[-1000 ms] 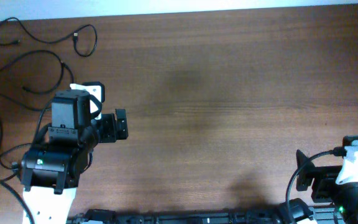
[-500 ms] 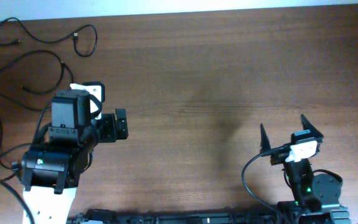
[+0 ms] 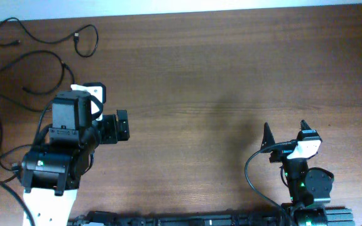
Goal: Untangle cables
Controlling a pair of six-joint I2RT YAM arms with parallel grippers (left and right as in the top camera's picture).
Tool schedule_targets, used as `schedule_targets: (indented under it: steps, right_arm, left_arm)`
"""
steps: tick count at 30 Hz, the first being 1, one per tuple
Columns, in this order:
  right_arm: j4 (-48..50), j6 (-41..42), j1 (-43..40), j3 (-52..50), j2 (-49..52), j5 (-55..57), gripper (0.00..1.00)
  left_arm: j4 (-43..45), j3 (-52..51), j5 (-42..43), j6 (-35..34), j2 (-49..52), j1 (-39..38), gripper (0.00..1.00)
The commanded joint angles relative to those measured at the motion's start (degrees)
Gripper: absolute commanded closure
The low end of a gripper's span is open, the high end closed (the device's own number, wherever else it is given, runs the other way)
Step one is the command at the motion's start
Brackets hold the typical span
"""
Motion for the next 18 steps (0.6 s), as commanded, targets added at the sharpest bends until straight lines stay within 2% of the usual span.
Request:
schedule_targets:
  steps: [1,18]
  right_arm:
    - [-0.4,0.2,-0.4,-0.4,-0.4,0.9,0.02]
    - [-0.3,-1.0,-0.4,-0.4,-0.4,0.9,0.02]
  left_arm:
    - [0.1,-0.1,0.7,-0.7,-0.3,0.0,0.01]
    - [0.1,-0.1,0.7,-0.7,-0.3,0.0,0.01]
